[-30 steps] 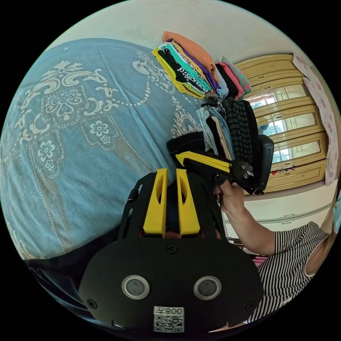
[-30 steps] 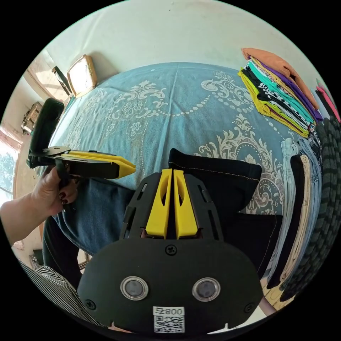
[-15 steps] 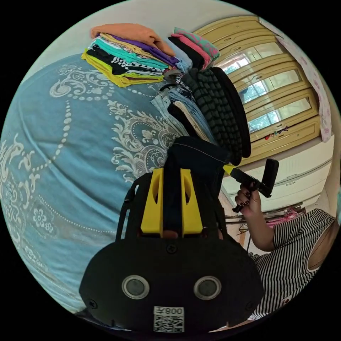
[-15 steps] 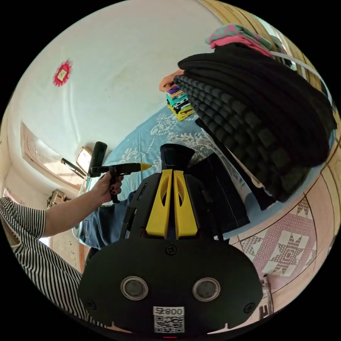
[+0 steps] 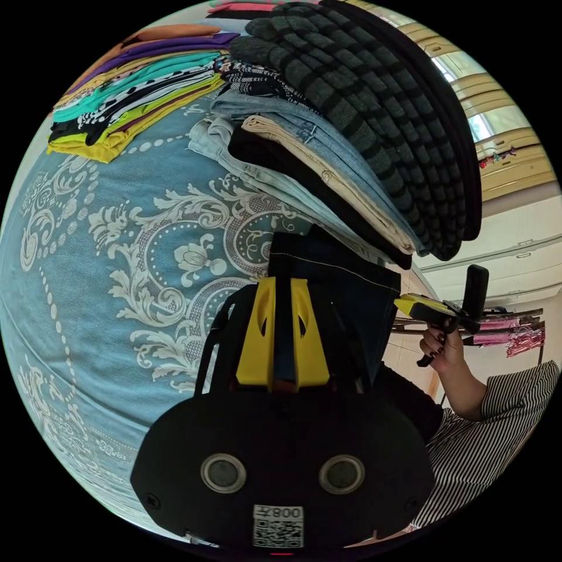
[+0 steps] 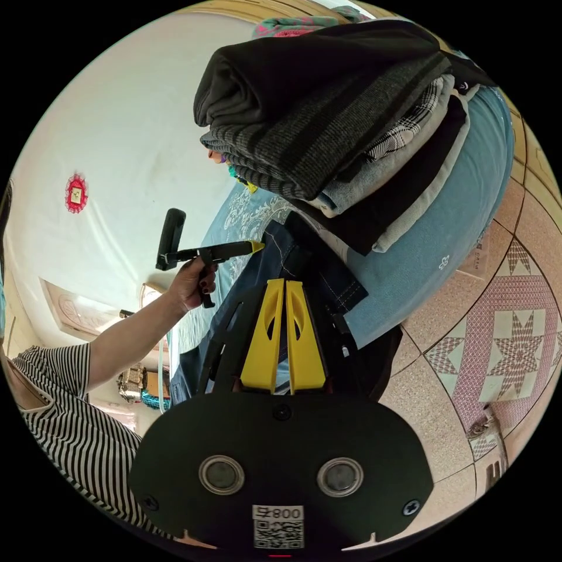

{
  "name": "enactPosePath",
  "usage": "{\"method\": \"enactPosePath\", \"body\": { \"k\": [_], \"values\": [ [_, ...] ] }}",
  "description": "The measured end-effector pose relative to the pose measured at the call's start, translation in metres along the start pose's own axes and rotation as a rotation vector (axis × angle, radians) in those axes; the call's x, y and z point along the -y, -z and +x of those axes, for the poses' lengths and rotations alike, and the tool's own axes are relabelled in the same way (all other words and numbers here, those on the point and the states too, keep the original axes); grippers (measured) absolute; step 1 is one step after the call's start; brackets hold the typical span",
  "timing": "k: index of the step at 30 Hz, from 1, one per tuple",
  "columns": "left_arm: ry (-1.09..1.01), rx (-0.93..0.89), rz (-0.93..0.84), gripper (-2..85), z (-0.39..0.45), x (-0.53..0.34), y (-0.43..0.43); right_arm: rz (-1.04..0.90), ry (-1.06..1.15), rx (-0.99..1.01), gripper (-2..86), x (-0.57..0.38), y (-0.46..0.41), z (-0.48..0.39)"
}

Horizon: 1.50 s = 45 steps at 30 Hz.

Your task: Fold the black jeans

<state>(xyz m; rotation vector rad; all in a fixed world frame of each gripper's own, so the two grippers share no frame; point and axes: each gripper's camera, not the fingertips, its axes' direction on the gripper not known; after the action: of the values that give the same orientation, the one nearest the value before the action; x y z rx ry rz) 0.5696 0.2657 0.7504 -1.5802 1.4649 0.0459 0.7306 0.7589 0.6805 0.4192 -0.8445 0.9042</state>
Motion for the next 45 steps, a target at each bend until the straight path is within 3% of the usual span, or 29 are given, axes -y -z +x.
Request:
{"method": "enactPosePath", "body": {
  "k": [12, 25, 34, 42, 45],
  "values": [
    [-0.093, 0.050, 0.097, 0.5, 0.060, 0.017, 0.012, 0.048, 0.018, 0.072, 0.1, -0.006, 0.032, 0.030],
    [-0.185, 0.175, -0.024, 0.4, 0.102, 0.027, -0.023, 0.020, -0.031, -0.025, 0.1, -0.019, 0.006, 0.055],
    [-0.172, 0.201, -0.065, 2.1, 0.105, 0.004, -0.027, -0.017, 0.017, -0.085, 0.2, -0.021, -0.031, 0.034],
    [-0.143, 0.171, 0.098, 3.4, 0.105, -0.049, 0.014, -0.004, 0.107, -0.212, 0.1, -0.027, -0.059, -0.019],
    [-0.166, 0.164, 0.080, 2.6, 0.106, -0.070, 0.013, 0.040, 0.173, -0.304, 0.0, -0.029, -0.072, -0.046]
  ]
}}
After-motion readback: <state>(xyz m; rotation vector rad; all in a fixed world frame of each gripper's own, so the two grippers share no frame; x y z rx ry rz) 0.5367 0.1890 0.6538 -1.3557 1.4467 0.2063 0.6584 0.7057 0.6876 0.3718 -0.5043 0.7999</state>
